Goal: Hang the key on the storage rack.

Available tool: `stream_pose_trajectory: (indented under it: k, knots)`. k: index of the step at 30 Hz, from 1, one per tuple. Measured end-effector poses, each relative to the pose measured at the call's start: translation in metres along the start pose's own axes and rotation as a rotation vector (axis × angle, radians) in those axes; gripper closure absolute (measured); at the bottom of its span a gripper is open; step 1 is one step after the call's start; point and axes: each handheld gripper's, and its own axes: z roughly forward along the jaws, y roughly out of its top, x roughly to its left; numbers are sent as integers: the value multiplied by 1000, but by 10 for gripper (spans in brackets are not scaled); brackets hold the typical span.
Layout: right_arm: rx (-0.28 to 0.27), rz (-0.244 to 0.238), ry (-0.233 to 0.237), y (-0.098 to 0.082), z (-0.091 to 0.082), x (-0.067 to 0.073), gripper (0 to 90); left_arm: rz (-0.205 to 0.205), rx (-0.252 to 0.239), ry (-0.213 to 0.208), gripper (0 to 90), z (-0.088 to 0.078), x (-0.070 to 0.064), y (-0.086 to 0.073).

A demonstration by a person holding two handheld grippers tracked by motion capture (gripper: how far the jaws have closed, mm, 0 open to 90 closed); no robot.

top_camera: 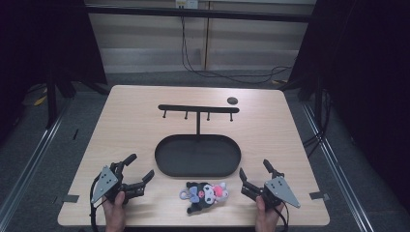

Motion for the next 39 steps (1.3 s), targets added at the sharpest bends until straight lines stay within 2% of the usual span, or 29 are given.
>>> stream_pose_trajectory:
  k: [3,4,5,6,9,11,12,17,18,21,22,23,24,25,26,28,30,31,33,34,35,36,39]
  knots:
    - [36,-17,-15,1,3,2,128,-1,0,0,153,0,0,0]
    - [62,-5,-5,2,3,2,125,2,1,0,153,0,0,0]
    - [62,-5,-5,2,3,2,125,2,1,0,153,0,0,0]
    - [70,23,23,2,2,-1,125,3,1,0,153,0,0,0]
    - [75,58,15,2,1,-4,125,2,1,0,153,0,0,0]
    - [81,57,13,2,2,-3,126,2,2,0,153,0,0,0]
    - [101,46,9,3,4,-2,125,3,1,-1,153,0,0,0]
    - [135,58,44,4,7,-2,131,3,1,-2,153,0,0,0]
    - [174,59,44,7,9,-1,138,3,1,-2,153,0,0,0]
    - [183,54,52,10,9,0,179,3,2,-2,153,0,0,0]
    - [189,36,73,14,8,0,244,3,1,-2,153,0,0,0]
    - [189,36,73,14,8,0,244,3,1,-2,153,0,0,0]
    - [191,28,101,19,8,1,249,3,1,-2,153,0,0,0]
    - [191,28,101,19,8,1,249,3,1,-2,153,0,0,0]
    - [208,29,131,23,8,1,288,3,1,-2,153,0,0,0]
    - [219,18,146,26,8,2,291,3,1,-2,153,0,0,0]
    - [218,9,148,27,8,3,310,3,1,-2,153,0,0,0]
    - [203,-15,124,29,7,5,289,3,1,-2,153,0,0,0]
    - [204,-12,129,30,7,6,275,3,1,-2,153,0,0,0]
    - [226,11,159,33,10,6,258,4,1,-3,153,0,0,0]
    - [226,11,159,33,10,6,258,4,1,-3,153,0,0,0]
    - [242,25,183,35,11,6,260,3,1,-4,153,0,0,0]
    - [273,17,198,39,12,8,283,3,1,-4,153,0,0,0]
